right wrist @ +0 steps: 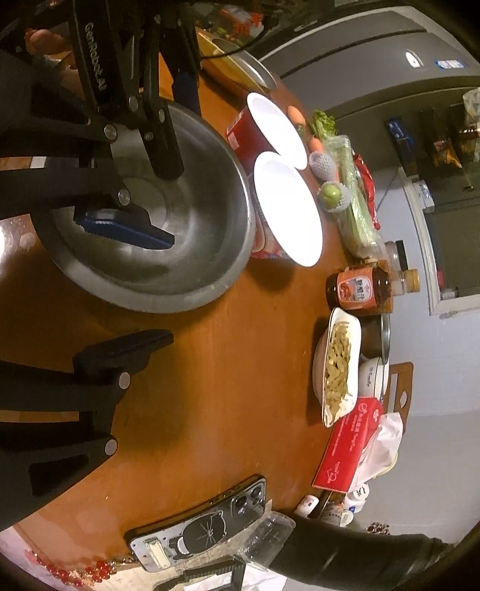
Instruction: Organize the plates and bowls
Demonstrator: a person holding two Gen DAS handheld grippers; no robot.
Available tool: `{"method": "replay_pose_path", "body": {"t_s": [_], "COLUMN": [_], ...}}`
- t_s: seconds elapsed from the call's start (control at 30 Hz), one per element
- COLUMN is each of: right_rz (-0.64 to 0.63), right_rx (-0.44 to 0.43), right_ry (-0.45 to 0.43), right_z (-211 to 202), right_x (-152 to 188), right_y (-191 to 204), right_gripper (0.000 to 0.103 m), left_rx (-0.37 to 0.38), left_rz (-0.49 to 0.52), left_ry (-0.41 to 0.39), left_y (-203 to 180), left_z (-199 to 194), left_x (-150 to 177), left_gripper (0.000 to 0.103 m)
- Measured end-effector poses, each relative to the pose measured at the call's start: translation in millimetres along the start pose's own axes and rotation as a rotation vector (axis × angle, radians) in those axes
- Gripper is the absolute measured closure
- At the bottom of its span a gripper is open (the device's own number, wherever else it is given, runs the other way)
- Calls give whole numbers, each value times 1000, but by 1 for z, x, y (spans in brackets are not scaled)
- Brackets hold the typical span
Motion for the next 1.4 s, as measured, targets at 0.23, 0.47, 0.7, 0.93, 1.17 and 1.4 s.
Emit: {"method": "replay_pose_path", "body": {"t_s": [0.23,0.47,0.7,0.93,1.17,1.4], "right_rz": [-29,-39,-73,-105,-126,-134], "right_rx": [-18,-30,-53,-79,-98,-104], "right_ry": [11,12,-7,-12,0,27], "right_z": [1,-4,-13,-16,-11,-1], "right_x": [1,1,-3,-5,0,7], "right_y": [9,18,40,64,86,101], "right_gripper": [62,62,62,62,61,61], "left_rx": [-5,-17,-34,-50,-63,-76], "left_rz": [3,-5,-24,-45,-65,-73], "left_ry": [-6,-8,-38,-55,-55,-36], "left_y": [3,11,27,48,67,78], "left_z": [0,-8,-27,-43,-48,-45], "left_x": [2,6,8,16,25,33], "left_gripper": [59,59,59,59,59,59]}}
Point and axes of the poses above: each gripper's, at about its wrist camera, not at the fingertips, and z roughly the way its jaws point, y to its left, x to its underside, the point moved 7 cm from there along z, roughly the way its jaws point, and after that the axes turned 8 degrees about -x, right-handed, at the moved point
